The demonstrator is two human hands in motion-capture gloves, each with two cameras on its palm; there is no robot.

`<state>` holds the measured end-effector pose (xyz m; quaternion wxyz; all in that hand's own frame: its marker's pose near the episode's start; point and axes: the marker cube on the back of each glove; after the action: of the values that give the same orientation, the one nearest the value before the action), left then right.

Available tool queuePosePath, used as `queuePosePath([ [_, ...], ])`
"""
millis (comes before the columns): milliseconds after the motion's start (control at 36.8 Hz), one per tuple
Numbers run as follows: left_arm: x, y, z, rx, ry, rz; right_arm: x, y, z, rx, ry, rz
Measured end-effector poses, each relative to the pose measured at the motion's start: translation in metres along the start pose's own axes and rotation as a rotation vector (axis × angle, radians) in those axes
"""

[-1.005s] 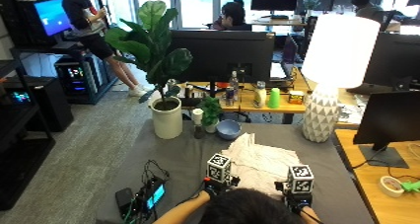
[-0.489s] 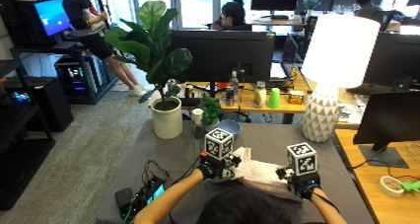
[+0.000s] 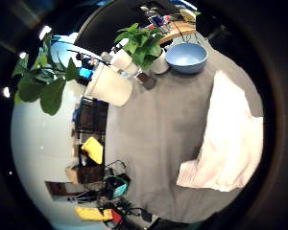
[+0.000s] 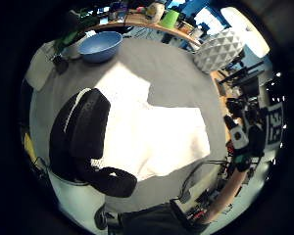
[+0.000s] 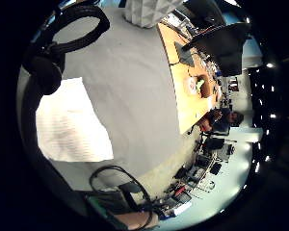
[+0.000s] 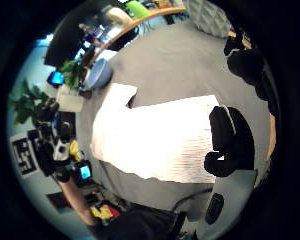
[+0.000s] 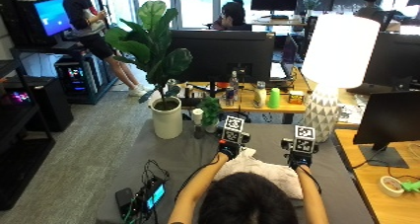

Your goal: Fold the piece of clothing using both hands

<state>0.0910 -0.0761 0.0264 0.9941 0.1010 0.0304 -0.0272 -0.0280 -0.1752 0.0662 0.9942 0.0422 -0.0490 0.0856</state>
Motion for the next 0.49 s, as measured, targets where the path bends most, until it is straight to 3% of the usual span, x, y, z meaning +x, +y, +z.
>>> queuePosePath([
  [82,0.002,0.015,0.010,-0.073,0.073,0.040,0.007,0.012,-0.002,-0.051,0.028,0.032],
  [217,0.012,0.052,0.052,-0.322,0.193,0.101,0.019,0.035,0.011,-0.179,0.064,0.104],
  [353,0.006,0.072,0.101,-0.449,0.132,0.054,0.032,0.042,0.053,-0.248,0.105,0.177],
  [489,-0.004,0.084,0.144,-0.458,0.152,-0.023,0.052,0.034,0.130,-0.156,0.116,0.215],
])
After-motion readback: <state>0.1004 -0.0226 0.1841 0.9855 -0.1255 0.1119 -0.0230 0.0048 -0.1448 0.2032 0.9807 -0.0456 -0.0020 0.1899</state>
